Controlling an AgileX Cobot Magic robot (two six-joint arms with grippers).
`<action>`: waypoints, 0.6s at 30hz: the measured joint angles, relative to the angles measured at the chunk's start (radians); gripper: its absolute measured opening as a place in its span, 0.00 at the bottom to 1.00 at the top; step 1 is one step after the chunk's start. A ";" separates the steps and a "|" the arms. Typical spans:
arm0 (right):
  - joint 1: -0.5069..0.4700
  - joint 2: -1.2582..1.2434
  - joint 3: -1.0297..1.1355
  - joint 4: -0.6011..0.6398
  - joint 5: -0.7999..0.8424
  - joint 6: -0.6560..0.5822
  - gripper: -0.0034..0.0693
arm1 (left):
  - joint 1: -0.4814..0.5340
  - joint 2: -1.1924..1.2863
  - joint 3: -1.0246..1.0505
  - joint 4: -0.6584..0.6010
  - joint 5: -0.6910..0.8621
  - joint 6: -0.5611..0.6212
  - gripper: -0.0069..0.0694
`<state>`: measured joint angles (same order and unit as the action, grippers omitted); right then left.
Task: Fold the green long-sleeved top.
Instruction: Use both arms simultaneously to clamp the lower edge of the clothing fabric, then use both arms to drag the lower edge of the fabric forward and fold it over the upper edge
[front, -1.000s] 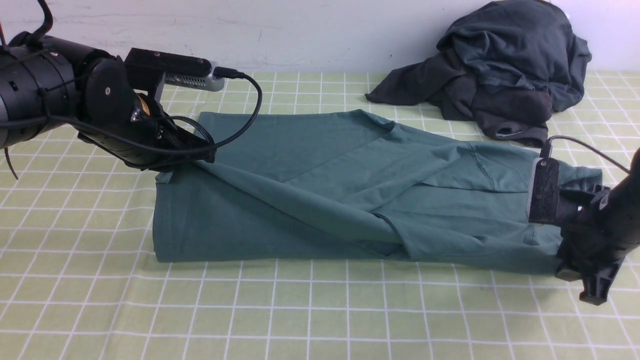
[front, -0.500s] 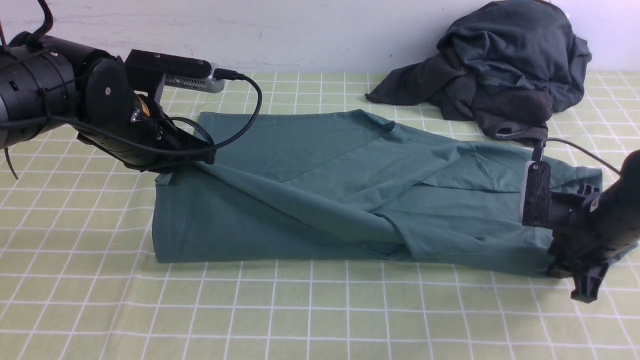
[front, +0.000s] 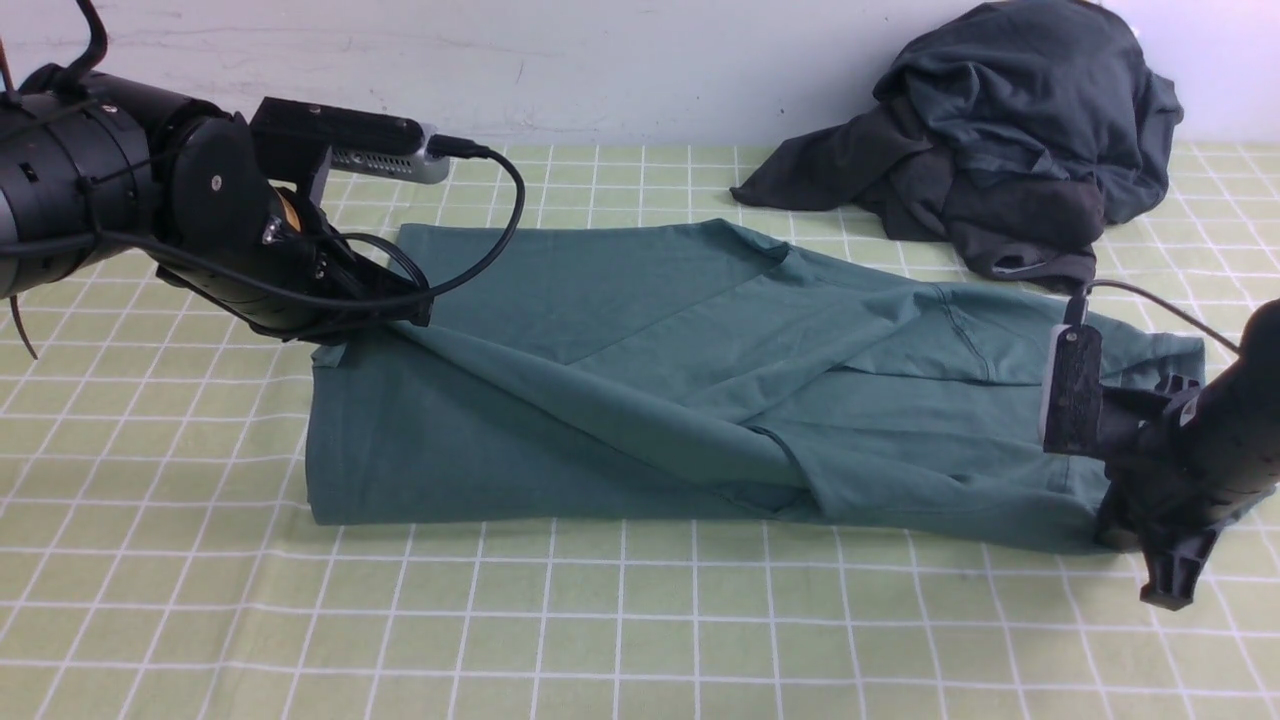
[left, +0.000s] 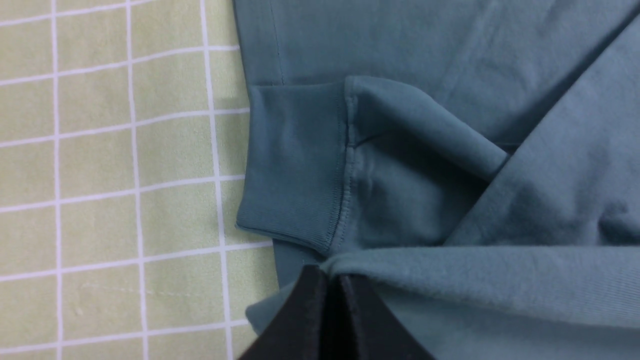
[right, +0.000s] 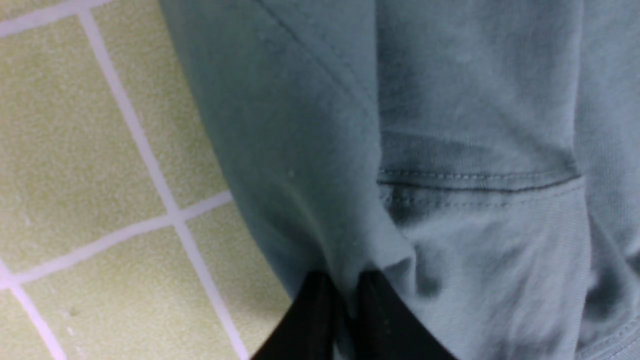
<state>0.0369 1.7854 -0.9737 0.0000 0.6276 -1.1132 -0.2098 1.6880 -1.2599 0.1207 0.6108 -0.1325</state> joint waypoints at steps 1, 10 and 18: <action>0.000 0.000 -0.003 0.000 0.003 0.029 0.06 | 0.000 0.000 0.000 0.000 -0.003 0.000 0.09; 0.000 -0.041 -0.130 0.000 0.115 0.159 0.05 | 0.000 0.000 0.000 0.000 -0.003 0.000 0.09; -0.006 -0.019 -0.290 0.000 0.171 0.175 0.05 | 0.008 0.011 -0.061 0.000 -0.002 0.000 0.09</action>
<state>0.0312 1.7661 -1.2641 0.0000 0.7985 -0.9382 -0.2018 1.6992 -1.3207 0.1209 0.6087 -0.1325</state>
